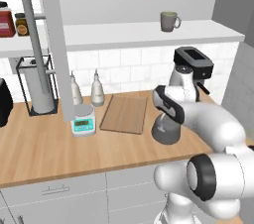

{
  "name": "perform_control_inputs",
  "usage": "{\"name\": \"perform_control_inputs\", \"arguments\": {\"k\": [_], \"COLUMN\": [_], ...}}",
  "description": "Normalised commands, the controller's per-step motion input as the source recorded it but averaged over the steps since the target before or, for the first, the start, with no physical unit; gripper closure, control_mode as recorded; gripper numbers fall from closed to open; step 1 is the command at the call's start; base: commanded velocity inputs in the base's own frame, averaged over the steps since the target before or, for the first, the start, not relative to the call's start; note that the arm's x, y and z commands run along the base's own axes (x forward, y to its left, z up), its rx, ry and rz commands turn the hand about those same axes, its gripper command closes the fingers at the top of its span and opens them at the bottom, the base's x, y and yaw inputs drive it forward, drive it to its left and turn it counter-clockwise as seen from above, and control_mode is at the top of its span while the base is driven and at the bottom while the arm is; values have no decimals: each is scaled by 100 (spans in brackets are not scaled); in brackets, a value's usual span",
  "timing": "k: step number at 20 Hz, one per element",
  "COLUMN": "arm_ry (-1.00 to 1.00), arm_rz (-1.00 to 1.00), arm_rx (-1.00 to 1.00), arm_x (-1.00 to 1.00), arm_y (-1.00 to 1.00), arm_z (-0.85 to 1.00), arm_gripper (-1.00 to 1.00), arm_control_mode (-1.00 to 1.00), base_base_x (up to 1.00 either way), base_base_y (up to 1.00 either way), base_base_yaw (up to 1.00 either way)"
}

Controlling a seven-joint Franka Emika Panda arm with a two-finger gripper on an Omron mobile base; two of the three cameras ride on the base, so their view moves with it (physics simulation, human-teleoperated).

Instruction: Pick the kettle from the counter and place it on the tray. Then pick the mug from the cabinet and place it on the tray. Then close the cabinet doors.

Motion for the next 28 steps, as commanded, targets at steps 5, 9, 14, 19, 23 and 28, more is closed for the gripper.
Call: {"name": "perform_control_inputs", "arguments": {"k": [5, 9, 14, 19, 23, 28], "arm_ry": [-15, -11, -25, -12, -5, 0], "arm_rz": [0, 0, 0, -3, 0, 0], "arm_rx": [0, 0, 0, -4, 0, 0], "arm_x": [-15, -2, 4, 54, 68, 65], "arm_y": [21, 56, 65, 60, 27, 20], "arm_z": [36, 45, 27, 19, 8, 7], "arm_gripper": [100, 100, 100, 100, 100, 100], "arm_control_mode": [-100, -100, -100, -100, -100, -100], "base_base_x": [0, 0, 0, 0, 0, 0], "base_base_y": [0, 0, 0, 0, 0, 0], "base_base_yaw": [0, 0, 0, 0, 0, 0]}}
